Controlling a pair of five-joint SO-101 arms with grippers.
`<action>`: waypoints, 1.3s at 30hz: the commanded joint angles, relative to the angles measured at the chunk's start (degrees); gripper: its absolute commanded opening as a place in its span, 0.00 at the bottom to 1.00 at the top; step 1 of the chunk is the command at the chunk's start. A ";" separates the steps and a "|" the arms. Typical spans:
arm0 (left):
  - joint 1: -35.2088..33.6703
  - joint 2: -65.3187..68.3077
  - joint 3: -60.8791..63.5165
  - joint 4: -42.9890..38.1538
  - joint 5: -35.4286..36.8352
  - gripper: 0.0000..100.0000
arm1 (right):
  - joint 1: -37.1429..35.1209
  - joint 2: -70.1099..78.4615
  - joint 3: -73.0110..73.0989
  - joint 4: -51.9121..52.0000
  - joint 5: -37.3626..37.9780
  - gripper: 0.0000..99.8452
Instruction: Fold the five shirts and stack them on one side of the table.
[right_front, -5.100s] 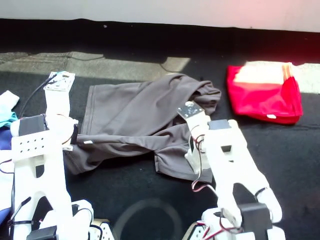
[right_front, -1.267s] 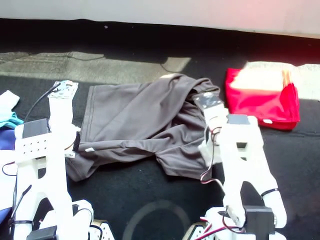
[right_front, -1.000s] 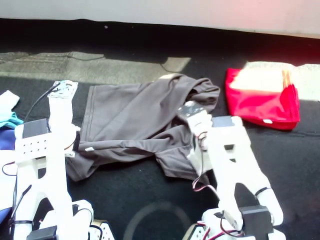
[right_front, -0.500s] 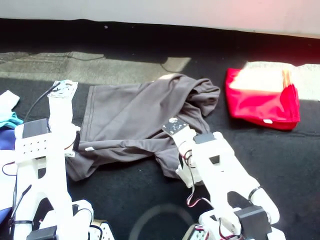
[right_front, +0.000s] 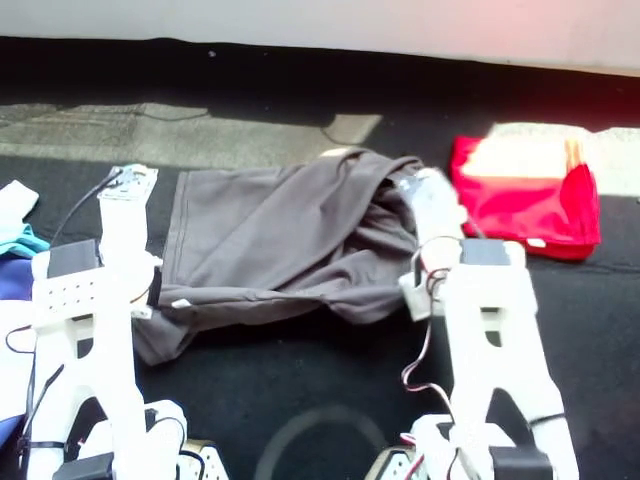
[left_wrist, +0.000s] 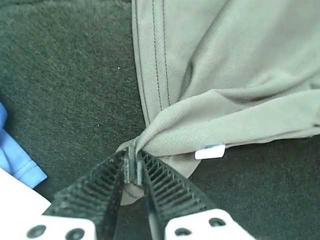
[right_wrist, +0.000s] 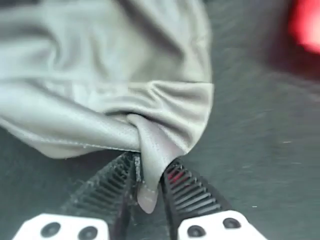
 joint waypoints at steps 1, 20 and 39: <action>2.51 -1.36 -1.01 -0.44 2.11 0.01 | 1.80 -4.44 -3.21 -2.42 -0.62 0.01; 8.75 -1.01 -48.66 19.08 4.31 0.01 | 1.98 -5.58 -43.21 -0.57 -0.44 0.01; 8.31 -1.54 -84.88 29.45 4.31 0.01 | 1.98 -5.67 -83.12 11.12 -0.26 0.01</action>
